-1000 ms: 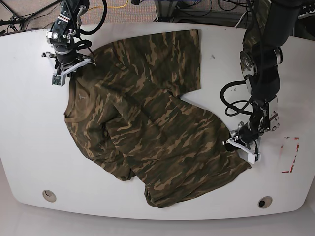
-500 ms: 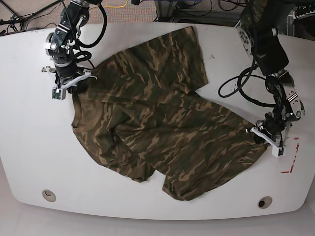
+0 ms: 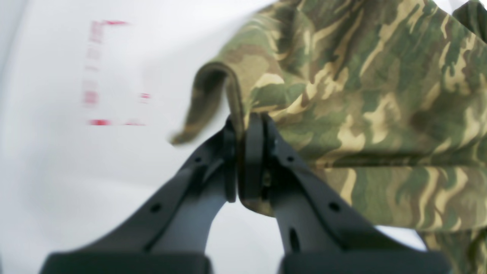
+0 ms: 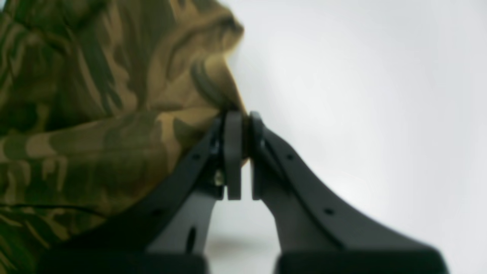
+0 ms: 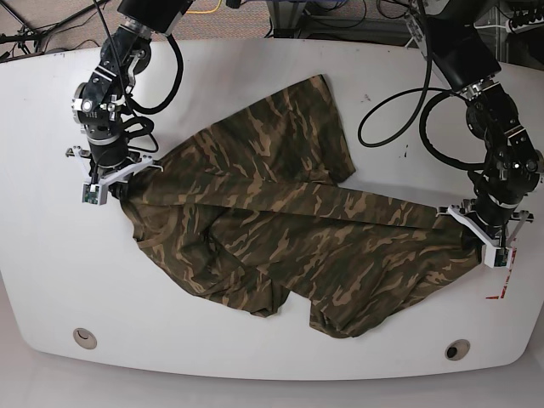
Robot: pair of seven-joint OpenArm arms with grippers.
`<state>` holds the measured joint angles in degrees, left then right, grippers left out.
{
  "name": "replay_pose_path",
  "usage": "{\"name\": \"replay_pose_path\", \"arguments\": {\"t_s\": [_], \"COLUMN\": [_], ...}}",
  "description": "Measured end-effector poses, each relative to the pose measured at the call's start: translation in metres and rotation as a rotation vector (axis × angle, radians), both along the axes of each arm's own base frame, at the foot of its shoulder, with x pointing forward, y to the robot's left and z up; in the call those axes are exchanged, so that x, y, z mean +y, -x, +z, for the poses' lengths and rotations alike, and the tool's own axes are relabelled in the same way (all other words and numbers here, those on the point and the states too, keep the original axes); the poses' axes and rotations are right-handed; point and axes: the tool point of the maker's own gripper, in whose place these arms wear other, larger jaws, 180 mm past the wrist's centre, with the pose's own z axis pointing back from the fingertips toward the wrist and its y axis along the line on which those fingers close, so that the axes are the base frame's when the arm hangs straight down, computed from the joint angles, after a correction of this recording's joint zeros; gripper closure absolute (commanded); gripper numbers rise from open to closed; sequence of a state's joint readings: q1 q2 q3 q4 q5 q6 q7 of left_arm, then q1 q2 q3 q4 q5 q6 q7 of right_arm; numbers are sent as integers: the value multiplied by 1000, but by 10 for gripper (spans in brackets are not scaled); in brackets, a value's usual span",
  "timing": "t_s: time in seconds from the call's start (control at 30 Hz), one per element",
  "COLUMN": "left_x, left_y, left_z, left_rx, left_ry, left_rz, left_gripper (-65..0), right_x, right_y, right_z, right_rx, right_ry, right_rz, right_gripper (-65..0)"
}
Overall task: Fold the T-shirt properly
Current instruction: 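Pull the hem corner with the left gripper away from the right gripper, then drag the held collar with the right gripper, spreading the shirt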
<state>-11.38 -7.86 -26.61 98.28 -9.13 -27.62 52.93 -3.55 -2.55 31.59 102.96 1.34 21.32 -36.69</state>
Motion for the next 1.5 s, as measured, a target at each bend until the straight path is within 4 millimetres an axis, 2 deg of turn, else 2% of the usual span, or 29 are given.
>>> {"name": "replay_pose_path", "arguments": {"t_s": [0.1,0.23,0.37,0.6,0.7,0.73,0.77,0.83,0.9,0.97,1.03,1.27,1.5], "left_x": [-3,-9,-10,-8,-5,-3,1,5,8,9,9,9,10], "left_y": [4,10,20,38,43,45,47,51,55,59,62,67,70], "left_z": [16,19,6,-17,-21,-22,-23,-25,-29,-33,-36,-41,-43], "left_rx": [-43,-51,-14,53,65,69,68,78,89,102,115,131,135], "left_ry": [-37,-68,-73,-74,-71,-69,-66,-69,-74,-76,-76,-76,-76], "left_rz": [-19,-58,-66,-62,-53,-49,-37,-25,-19,-17,-18,-17,-17], "left_gripper": [0,0,0,0,0,0,0,0,0,0,0,0,0], "right_x": [1,1,2,8,9,10,10,13,14,18,24,49,60], "right_y": [-9,-16,-12,12,22,24,27,29,32,36,38,52,81], "right_z": [7,2,-11,-41,-53,-56,-57,-59,-57,-52,-44,-30,-38], "right_rx": [-8,16,58,140,179,189,193,195,185,164,128,33,50], "right_ry": [-2,-17,-31,-64,-75,-75,-76,-88,-94,-113,-150,-319,-480], "right_rz": [5,2,3,3,2,1,0,0,-8,-7,7,94,101], "right_gripper": [0,0,0,-10,-90,-173,-201,-357,-471,-547,-564,-555,-555]}}
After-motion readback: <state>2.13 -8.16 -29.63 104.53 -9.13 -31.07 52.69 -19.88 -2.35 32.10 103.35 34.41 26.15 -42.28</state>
